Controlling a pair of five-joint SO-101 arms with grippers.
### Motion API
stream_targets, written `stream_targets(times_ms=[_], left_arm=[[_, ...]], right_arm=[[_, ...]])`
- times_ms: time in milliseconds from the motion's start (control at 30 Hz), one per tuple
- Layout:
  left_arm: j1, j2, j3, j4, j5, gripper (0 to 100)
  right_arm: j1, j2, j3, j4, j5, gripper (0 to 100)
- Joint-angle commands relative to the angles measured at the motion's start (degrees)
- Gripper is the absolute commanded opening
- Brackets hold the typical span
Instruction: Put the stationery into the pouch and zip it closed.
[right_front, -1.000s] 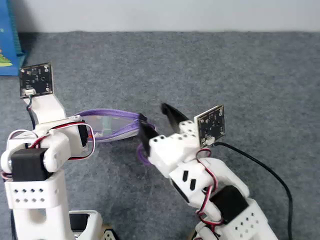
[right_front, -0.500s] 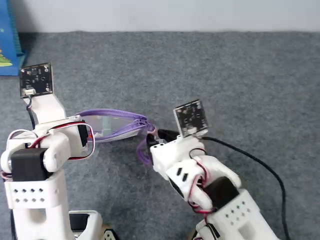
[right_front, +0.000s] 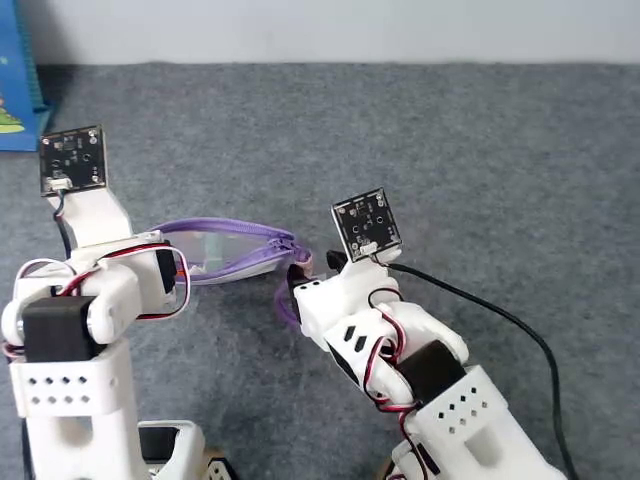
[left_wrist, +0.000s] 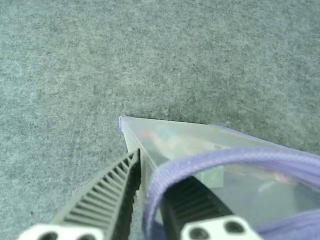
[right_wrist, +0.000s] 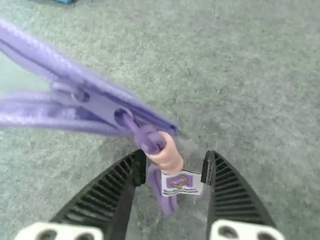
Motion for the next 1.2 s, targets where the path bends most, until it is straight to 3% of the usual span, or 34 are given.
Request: stream_targets(times_ms=[0,467,967,1133,1167], left_arm=[[0.26,1.23,-1.27,0.53,0.44,2],[0.26,1.23,-1.27,0.53,0.44,2],[0.26,1.23,-0.40,0.26,0.35,2],[0.26,1.23,-0.40,0.26,0.35,2],[0.26,1.23,-0.40,0.26,0.35,2]], right_arm=[[0.48,0.22,-0.26,-1.63,1.76,17.3],[0.84,9.54,-0.97,-3.74,1.58,17.2],[0.66,9.63,-0.97,-4.70,1.85,16.9],[0.75,9.63,-0.97,-4.53,1.93,0.1],[0.84,9.63,-0.97,-4.26,1.93,1.2]])
